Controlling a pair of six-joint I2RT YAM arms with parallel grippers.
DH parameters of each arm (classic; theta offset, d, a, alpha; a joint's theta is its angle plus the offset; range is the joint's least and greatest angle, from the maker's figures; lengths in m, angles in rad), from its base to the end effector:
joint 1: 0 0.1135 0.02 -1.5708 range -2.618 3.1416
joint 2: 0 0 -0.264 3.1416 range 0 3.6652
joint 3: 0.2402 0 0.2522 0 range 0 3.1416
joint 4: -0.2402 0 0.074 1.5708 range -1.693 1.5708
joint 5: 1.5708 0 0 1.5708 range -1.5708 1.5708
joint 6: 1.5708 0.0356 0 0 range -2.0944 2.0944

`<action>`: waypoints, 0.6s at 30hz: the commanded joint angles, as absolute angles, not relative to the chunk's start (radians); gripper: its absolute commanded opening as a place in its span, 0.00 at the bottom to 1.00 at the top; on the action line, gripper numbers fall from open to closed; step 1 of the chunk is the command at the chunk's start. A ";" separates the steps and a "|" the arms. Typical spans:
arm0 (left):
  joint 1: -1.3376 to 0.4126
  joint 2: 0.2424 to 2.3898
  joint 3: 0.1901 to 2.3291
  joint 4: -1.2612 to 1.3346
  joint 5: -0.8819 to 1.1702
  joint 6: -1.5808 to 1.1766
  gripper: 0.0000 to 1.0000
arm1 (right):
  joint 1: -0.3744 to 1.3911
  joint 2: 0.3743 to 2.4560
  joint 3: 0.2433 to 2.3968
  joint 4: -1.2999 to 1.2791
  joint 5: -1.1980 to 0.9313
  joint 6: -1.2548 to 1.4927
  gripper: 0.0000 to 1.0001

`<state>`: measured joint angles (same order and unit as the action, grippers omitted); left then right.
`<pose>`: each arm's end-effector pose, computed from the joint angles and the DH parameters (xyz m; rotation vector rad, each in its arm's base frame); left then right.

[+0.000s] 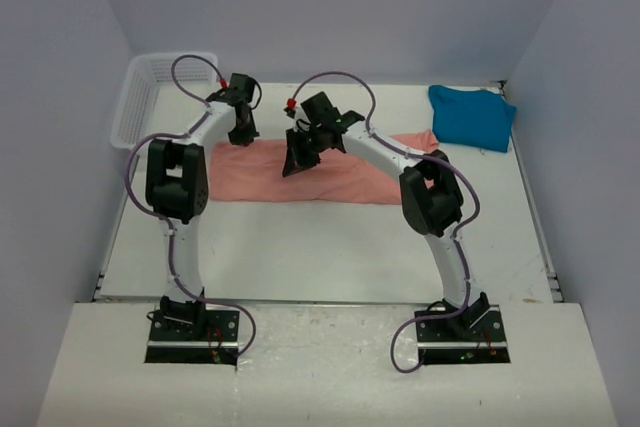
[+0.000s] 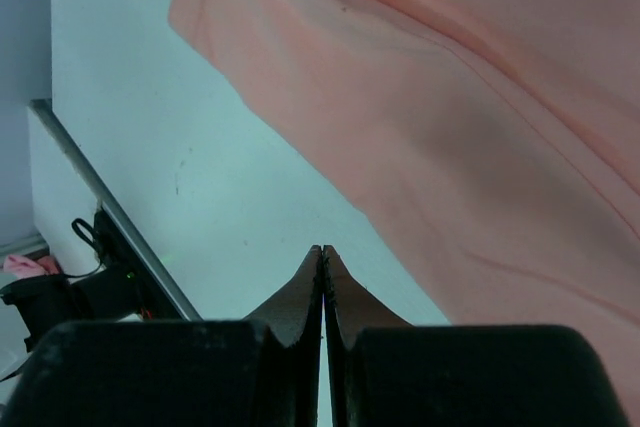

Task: Fold and stack the t-shirts
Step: Fold the other side of the tshirt into a rectangle

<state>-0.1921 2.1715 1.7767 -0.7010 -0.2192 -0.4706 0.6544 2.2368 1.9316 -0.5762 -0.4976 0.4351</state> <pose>0.4610 -0.0818 0.1957 -0.4332 2.5876 0.0664 0.3878 0.3189 0.2235 -0.5215 2.5645 1.0512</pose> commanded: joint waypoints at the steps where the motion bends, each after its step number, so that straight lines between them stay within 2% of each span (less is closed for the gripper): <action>1: -0.183 2.175 1.821 -0.704 -0.192 -0.433 0.00 | 0.678 2.292 1.968 -0.583 -0.578 0.471 0.00; 18: -0.141 2.295 1.890 -0.693 -0.109 -0.440 0.00 | 0.703 2.353 1.821 -0.517 -0.549 0.482 0.00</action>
